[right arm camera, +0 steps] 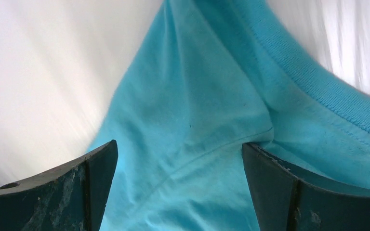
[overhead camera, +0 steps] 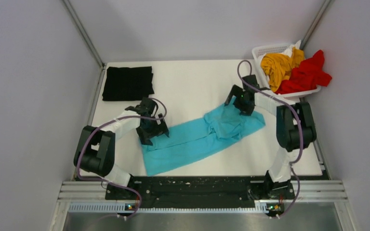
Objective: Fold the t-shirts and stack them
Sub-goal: Rotate the tshirt 90 degrees, then grab the bottom of the folded rectangular tshirt with both arms, then fold the folded rectangular tshirt in 1/3 of the way
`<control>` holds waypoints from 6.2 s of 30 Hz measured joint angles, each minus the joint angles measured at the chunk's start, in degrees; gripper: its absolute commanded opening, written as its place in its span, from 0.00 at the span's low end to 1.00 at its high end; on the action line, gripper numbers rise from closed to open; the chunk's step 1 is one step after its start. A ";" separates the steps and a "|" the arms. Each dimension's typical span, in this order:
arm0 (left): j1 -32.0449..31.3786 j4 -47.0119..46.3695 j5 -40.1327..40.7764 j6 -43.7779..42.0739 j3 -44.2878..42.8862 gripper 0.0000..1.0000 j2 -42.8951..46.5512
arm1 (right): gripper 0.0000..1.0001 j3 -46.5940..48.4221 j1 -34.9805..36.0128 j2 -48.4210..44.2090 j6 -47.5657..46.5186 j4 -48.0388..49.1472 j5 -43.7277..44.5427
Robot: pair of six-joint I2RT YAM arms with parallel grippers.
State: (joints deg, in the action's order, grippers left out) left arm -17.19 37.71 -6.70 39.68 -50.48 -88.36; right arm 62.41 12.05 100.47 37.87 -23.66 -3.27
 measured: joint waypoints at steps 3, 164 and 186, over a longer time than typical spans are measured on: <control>-0.98 0.04 -0.13 3.02 -0.09 0.99 0.00 | 0.99 12.11 -1.07 9.79 -1.42 2.89 -1.99; -7.04 -12.24 -7.19 1.46 -15.45 0.00 -7.43 | 0.00 -14.60 24.15 -19.37 2.49 14.53 7.96; -1.09 -8.87 -7.23 -4.07 -34.34 0.00 -23.30 | 0.00 -2.32 15.06 -4.44 -3.39 20.85 1.60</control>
State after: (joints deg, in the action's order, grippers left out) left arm -18.28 28.84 -13.93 35.62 -84.82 -111.66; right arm 60.10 27.11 96.03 34.48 -2.81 -1.67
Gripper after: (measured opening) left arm 0.022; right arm 0.014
